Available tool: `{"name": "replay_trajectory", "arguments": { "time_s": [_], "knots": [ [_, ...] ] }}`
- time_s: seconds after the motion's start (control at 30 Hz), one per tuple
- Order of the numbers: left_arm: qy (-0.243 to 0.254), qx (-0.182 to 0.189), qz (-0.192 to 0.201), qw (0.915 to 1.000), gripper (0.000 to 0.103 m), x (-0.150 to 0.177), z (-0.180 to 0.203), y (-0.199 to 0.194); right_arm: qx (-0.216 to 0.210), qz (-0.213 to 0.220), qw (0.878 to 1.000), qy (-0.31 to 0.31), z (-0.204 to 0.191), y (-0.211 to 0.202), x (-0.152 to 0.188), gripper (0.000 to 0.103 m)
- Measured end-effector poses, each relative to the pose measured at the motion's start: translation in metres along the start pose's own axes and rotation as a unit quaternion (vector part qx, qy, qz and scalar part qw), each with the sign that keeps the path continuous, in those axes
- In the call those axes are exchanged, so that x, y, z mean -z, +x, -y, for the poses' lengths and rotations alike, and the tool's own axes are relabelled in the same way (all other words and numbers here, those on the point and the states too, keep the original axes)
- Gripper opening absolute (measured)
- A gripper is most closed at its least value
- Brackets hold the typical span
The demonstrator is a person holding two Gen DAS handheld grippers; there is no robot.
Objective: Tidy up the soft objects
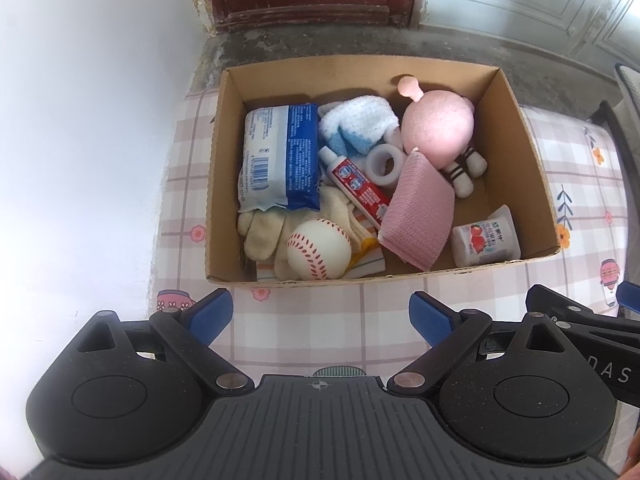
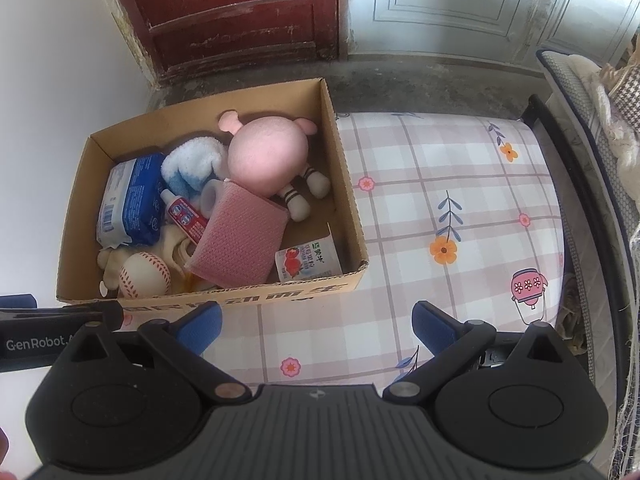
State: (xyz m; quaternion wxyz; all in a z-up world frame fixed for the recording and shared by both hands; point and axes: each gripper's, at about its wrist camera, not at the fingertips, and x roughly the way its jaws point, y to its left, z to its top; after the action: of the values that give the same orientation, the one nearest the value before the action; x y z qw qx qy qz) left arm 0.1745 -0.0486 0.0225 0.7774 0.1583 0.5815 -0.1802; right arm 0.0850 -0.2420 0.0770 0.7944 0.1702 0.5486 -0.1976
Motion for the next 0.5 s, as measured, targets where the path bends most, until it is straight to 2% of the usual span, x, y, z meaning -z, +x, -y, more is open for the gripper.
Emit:
{"name": "replay_trajectory", "arguments": {
  "time_s": [0.5],
  "knots": [
    [-0.004,-0.003,-0.002,1.0000,0.095,0.0017,-0.0058,0.0023,0.001,-0.006,1.000,-0.009,-0.0072,0.0032,0.0009,0.103]
  ]
}}
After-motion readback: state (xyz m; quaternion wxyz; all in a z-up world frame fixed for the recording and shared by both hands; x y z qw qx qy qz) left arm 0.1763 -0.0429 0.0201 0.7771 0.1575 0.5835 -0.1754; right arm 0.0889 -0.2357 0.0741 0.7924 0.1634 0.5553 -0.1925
